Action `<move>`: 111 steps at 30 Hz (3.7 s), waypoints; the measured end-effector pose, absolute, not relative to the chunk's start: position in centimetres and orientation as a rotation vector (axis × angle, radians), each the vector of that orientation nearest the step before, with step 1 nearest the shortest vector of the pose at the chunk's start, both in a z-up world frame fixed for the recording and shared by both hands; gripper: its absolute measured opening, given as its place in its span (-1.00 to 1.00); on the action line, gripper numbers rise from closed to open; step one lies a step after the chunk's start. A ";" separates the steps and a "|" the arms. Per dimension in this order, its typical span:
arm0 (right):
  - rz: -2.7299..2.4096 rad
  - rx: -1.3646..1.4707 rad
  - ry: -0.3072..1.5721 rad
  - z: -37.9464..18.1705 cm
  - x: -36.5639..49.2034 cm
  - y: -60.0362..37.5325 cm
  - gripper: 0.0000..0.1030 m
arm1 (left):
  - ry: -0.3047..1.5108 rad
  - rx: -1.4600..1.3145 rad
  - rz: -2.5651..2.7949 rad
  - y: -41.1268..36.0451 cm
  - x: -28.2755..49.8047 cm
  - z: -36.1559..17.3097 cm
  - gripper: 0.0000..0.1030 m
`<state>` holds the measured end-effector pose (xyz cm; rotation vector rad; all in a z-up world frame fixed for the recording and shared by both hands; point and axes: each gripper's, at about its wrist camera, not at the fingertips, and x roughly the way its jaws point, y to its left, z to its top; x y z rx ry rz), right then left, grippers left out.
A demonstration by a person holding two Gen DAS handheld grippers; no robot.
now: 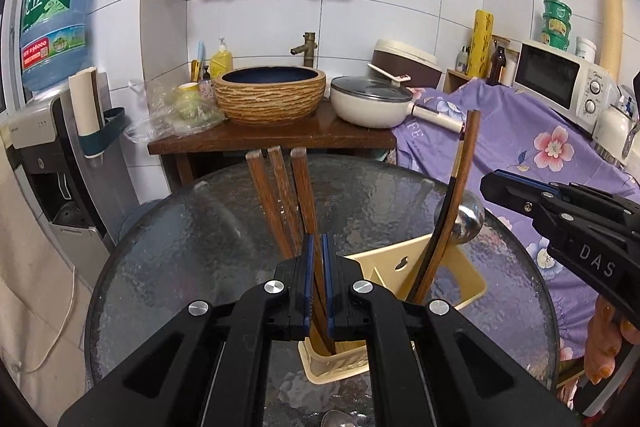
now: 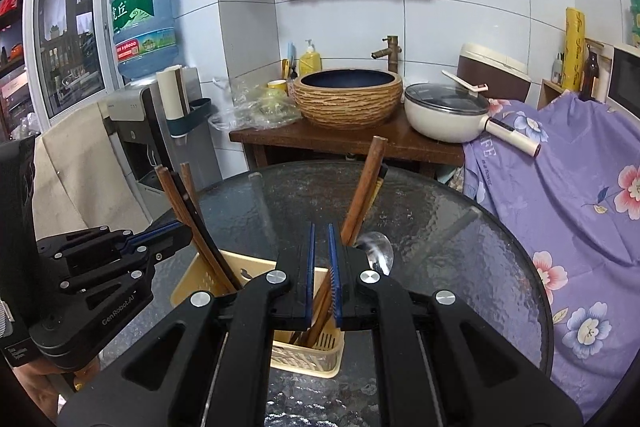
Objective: Organize utensils
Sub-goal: 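Open both grippers to release the chopsticks into the holder, then lower the left gripper onto a metal spoon while the right grasps another spoon, then lift both spoons and carry them toward the cream holder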
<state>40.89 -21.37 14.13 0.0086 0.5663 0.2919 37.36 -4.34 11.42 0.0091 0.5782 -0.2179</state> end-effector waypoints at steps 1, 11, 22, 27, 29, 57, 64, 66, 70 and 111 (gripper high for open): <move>0.294 0.005 0.568 14.0 40.9 -21.3 -0.85 | 0.583 0.010 -0.220 -4.3 37.4 11.2 -0.91; 0.294 0.027 0.504 13.7 38.4 -21.8 -0.06 | 0.547 0.005 -0.235 -3.3 35.1 10.7 -0.30; 0.338 -0.022 0.579 8.3 33.2 -19.8 -0.06 | 0.602 0.030 -0.143 -0.6 31.4 5.6 0.25; 0.343 -0.001 0.674 4.1 33.0 -19.4 -0.06 | 0.707 0.056 -0.176 -0.8 29.9 1.6 0.21; 0.334 0.017 0.705 2.8 33.0 -19.6 -0.06 | 0.740 0.065 -0.191 -1.0 29.2 0.3 0.21; 0.328 0.009 0.810 -1.8 32.4 -18.4 -0.06 | 0.882 0.063 -0.249 -4.4 28.0 -5.3 -0.30; 0.340 0.006 0.827 -2.1 32.8 -17.8 -0.06 | 0.888 0.019 -0.265 -3.4 27.9 -5.0 -0.31; 0.351 -0.004 0.832 -2.2 32.9 -17.3 -0.06 | 0.886 0.018 -0.267 -3.2 27.8 -4.8 -0.31; 0.378 -0.033 0.845 -2.4 32.9 -15.5 -0.06 | 0.881 0.013 -0.246 -2.2 27.8 -4.6 -0.31; 0.363 -0.160 0.958 -5.2 36.1 -6.7 -0.26 | 0.887 -0.043 -0.110 4.4 29.1 -5.0 -0.31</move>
